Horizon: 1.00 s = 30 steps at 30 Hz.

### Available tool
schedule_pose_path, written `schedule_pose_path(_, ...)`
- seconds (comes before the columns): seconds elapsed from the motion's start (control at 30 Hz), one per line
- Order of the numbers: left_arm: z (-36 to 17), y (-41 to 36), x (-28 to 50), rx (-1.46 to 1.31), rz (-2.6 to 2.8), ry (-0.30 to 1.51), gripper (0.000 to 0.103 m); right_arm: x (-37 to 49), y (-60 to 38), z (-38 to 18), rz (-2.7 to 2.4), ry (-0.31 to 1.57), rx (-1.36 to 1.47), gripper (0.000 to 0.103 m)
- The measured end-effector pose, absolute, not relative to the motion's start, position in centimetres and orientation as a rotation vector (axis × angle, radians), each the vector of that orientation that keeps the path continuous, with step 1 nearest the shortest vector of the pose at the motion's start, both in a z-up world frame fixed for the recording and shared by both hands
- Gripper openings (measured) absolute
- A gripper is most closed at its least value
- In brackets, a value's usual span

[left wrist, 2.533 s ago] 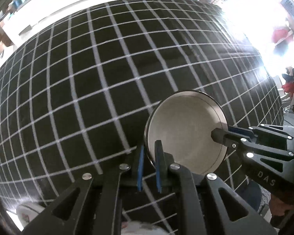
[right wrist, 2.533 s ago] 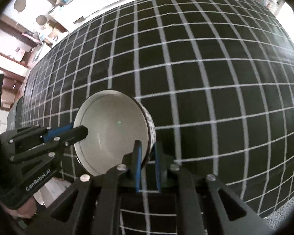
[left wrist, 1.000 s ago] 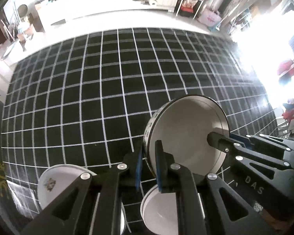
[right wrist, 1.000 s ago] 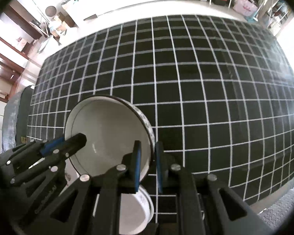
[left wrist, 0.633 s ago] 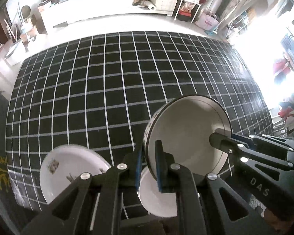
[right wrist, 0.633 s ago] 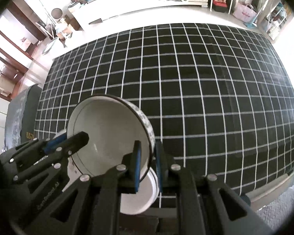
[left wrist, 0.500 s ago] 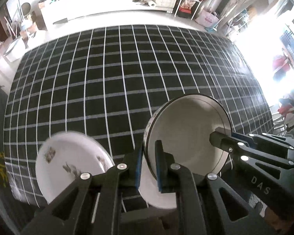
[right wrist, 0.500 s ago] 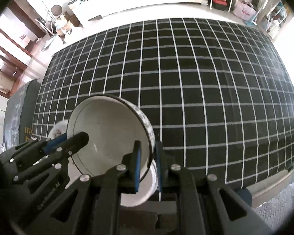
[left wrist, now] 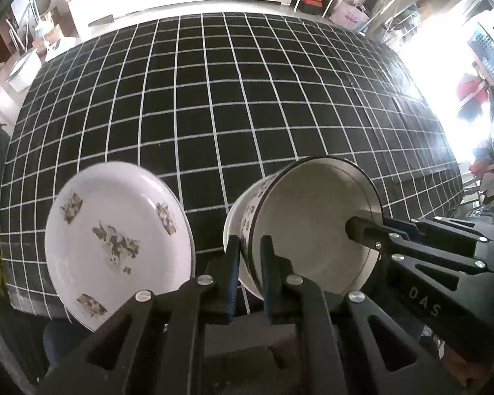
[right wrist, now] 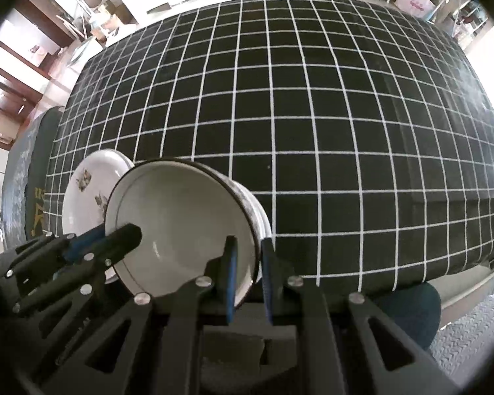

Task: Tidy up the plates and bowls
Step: 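Carry the floral bowl onto the white bowl stack with the left tool, then open the left tool and release the floral bowl onto the bowls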

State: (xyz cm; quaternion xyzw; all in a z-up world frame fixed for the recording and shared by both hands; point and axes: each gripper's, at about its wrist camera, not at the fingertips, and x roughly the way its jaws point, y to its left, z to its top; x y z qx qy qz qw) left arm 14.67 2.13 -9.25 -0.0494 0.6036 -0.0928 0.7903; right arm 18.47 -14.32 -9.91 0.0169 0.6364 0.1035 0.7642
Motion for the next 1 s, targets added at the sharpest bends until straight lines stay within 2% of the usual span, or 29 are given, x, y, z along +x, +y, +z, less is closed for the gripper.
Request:
schedule_pose_path(0.3, -12.1, 2.0, 13.9, -0.120, -0.190, 1.334, 0.009, 18.6, -14.2, -10.7, 0.230, 1.400, 0.003, 0.017)
schedule_pose_path(1.0, -11.3, 2.9, 13.6, -0.166, -0.216, 1.319, 0.010, 18.0, -15.2, -10.4, 0.266, 1.394, 0.018, 0.020)
